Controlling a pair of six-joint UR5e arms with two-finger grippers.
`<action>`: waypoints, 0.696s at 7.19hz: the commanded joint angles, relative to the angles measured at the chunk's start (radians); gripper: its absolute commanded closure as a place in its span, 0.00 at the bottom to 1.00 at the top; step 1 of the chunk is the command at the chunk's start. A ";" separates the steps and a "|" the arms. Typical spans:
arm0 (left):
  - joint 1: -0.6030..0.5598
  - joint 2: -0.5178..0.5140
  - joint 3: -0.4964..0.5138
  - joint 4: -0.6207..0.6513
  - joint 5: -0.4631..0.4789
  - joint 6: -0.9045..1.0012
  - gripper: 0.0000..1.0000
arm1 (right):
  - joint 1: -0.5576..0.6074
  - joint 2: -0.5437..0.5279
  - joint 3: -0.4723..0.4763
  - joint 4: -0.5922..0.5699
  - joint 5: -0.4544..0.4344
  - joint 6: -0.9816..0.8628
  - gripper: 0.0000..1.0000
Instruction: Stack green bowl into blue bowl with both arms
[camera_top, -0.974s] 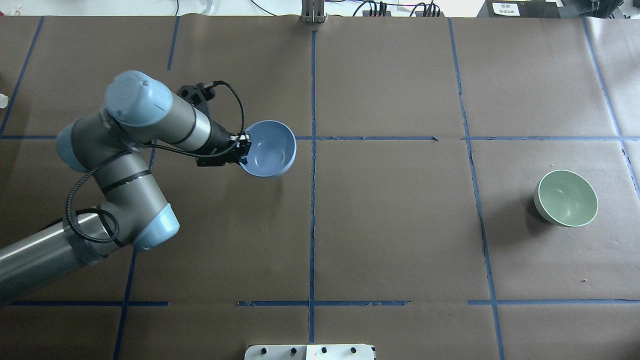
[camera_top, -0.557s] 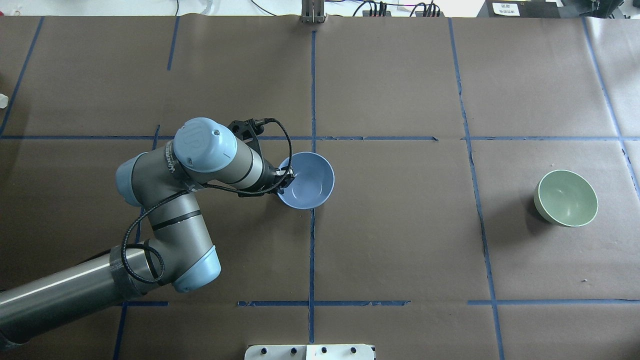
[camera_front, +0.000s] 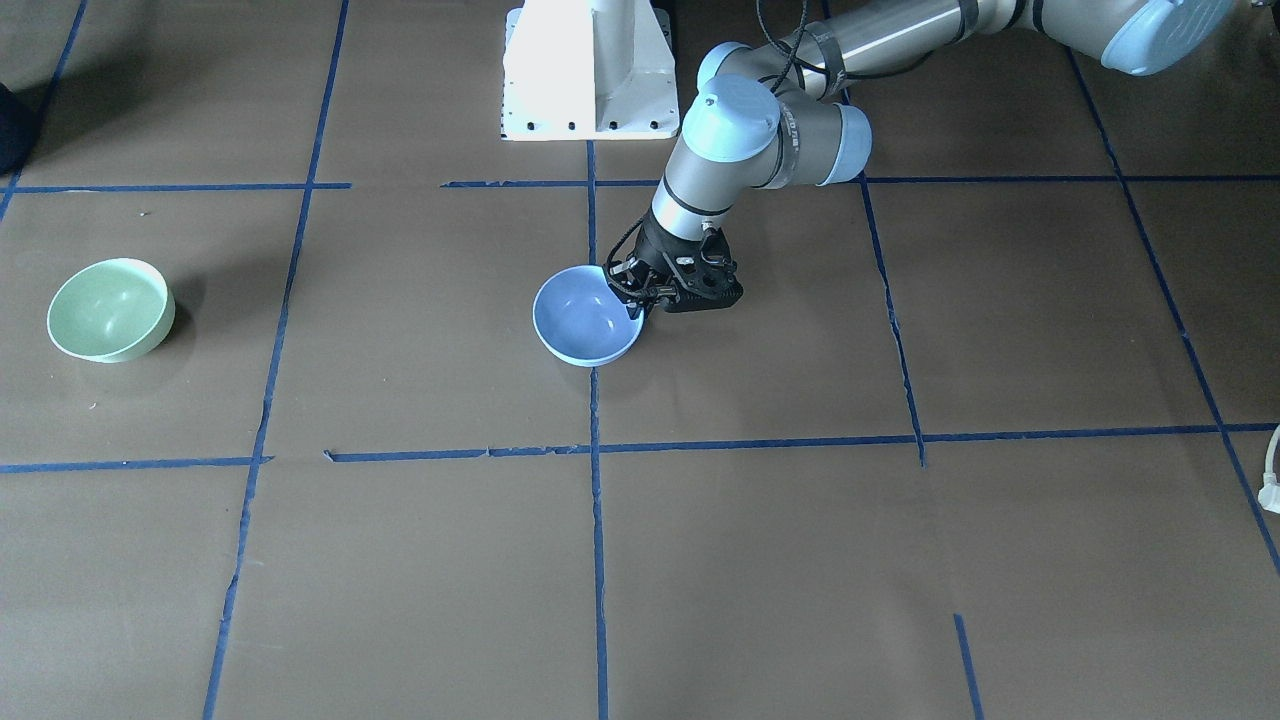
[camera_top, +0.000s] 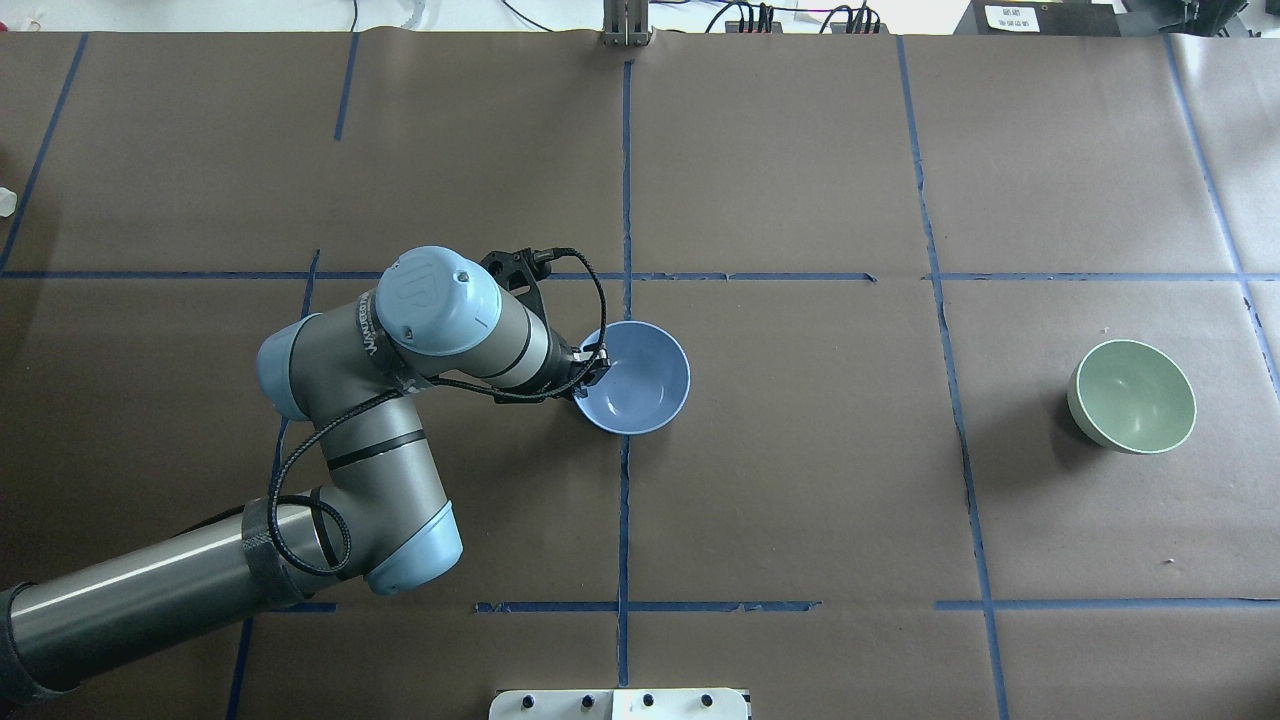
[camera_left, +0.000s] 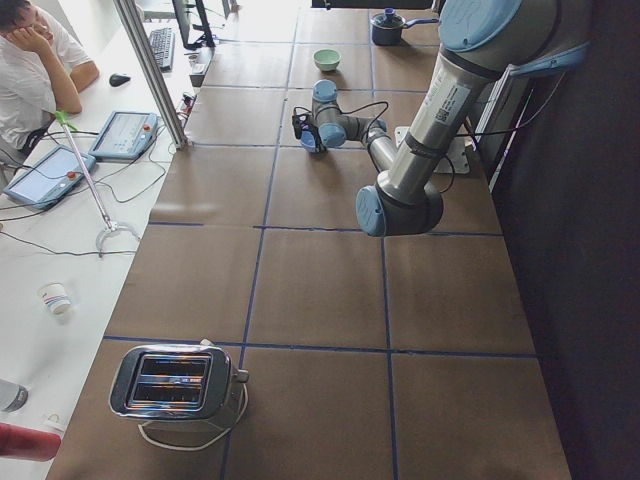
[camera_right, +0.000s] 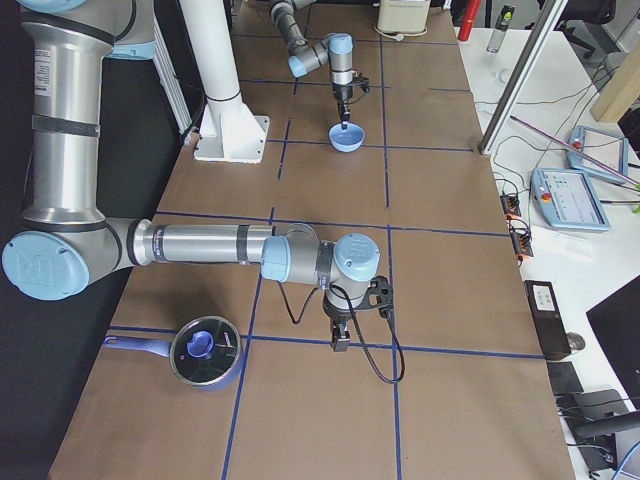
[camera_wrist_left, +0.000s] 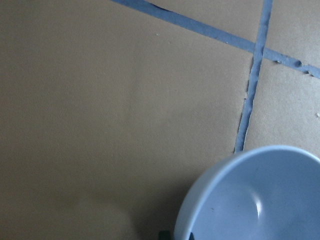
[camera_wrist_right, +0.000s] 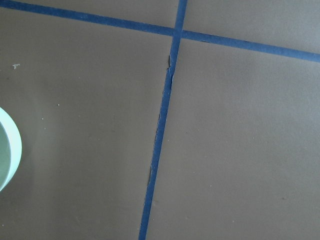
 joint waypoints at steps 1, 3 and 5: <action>-0.045 0.006 -0.014 0.057 -0.053 0.068 0.00 | -0.001 0.025 0.003 0.000 -0.001 0.000 0.00; -0.207 0.155 -0.134 0.149 -0.258 0.328 0.00 | -0.002 0.046 0.009 0.000 0.002 0.003 0.00; -0.458 0.365 -0.172 0.162 -0.456 0.781 0.00 | -0.004 0.059 0.007 0.000 0.063 0.003 0.00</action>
